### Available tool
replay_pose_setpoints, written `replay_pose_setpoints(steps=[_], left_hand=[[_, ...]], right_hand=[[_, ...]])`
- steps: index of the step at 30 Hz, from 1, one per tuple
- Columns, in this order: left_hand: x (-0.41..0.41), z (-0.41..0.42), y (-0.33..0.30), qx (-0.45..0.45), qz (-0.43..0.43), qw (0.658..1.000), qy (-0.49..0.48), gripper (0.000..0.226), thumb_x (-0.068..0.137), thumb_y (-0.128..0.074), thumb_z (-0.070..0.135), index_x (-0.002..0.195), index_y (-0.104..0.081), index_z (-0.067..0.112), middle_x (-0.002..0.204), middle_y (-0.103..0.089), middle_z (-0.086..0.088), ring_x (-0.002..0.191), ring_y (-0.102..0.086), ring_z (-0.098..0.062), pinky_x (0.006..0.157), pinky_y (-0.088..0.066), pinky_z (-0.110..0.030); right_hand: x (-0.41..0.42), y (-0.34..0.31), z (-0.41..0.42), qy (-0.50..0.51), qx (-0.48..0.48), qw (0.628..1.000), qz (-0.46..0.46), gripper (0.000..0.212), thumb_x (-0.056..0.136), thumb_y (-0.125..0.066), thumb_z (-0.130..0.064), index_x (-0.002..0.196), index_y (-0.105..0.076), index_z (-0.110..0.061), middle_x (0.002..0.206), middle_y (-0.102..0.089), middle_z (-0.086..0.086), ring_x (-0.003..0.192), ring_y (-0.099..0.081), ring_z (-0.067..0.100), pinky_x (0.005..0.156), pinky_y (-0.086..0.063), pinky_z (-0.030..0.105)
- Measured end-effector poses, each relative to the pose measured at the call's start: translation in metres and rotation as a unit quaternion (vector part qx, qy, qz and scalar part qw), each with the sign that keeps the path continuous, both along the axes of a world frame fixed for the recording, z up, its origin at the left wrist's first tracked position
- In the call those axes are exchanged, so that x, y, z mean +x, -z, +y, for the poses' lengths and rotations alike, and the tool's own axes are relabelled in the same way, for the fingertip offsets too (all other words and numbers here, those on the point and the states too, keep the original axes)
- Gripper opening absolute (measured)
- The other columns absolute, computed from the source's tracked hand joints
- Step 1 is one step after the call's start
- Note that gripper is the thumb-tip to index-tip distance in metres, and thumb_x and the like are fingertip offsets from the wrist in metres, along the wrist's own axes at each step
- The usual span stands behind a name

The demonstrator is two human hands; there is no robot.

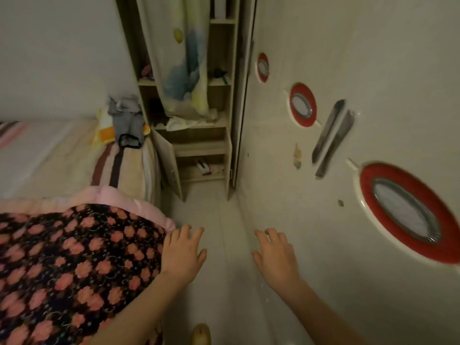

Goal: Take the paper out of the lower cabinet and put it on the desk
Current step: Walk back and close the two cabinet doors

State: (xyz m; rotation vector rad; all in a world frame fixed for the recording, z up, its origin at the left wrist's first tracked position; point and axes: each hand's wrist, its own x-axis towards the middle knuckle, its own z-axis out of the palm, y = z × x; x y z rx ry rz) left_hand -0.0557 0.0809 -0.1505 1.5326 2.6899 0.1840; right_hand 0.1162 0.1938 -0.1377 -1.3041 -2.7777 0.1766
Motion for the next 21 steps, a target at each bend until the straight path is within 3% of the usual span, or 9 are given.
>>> replay_pose_setpoints(steps=[6, 9, 13, 21], left_hand=[[-0.126, 0.097, 0.001, -0.016, -0.03, 0.999, -0.016, 0.05, 0.089, -0.047, 0.04, 0.135, -0.032, 0.026, 0.139, -0.04, -0.008, 0.126, -0.038, -0.029, 0.109, -0.03, -0.041], [-0.185, 0.147, 0.0, -0.035, -0.03, 0.999, -0.023, 0.051, 0.089, -0.045, 0.04, 0.136, -0.029, 0.026, 0.139, -0.039, -0.008, 0.127, -0.037, -0.029, 0.11, -0.028, -0.041], [-0.25, 0.209, 0.009, -0.065, -0.029, 0.997, -0.038, 0.051, 0.09, -0.043, 0.042, 0.137, -0.027, 0.027, 0.137, -0.039, -0.008, 0.126, -0.037, -0.028, 0.111, -0.028, -0.04], [-0.38, 0.33, 0.041, -0.087, -0.076, 0.987, -0.113, 0.049, 0.091, -0.045, 0.041, 0.136, -0.03, 0.028, 0.139, -0.038, -0.007, 0.129, -0.035, -0.028, 0.111, -0.026, -0.041]], right_hand=[[-0.127, 0.011, 0.104, -0.025, -0.043, 0.999, 0.006, 0.049, 0.06, -0.082, -0.025, 0.104, -0.066, -0.013, 0.093, -0.069, 0.012, 0.079, -0.064, 0.034, 0.059, -0.055, 0.041], [-0.176, 0.015, 0.156, -0.026, -0.05, 0.998, 0.017, 0.046, 0.072, -0.074, -0.026, 0.114, -0.061, -0.013, 0.106, -0.066, 0.012, 0.092, -0.061, 0.034, 0.069, -0.053, 0.043], [-0.238, 0.027, 0.231, -0.035, -0.058, 0.997, 0.034, 0.047, 0.091, -0.051, -0.031, 0.135, -0.039, -0.019, 0.131, -0.048, 0.007, 0.116, -0.044, 0.028, 0.091, -0.043, 0.038], [-0.389, 0.063, 0.401, -0.087, -0.095, 0.992, -0.015, 0.051, 0.09, -0.053, -0.032, 0.136, -0.036, -0.018, 0.133, -0.048, 0.007, 0.12, -0.043, 0.029, 0.093, -0.043, 0.039]])
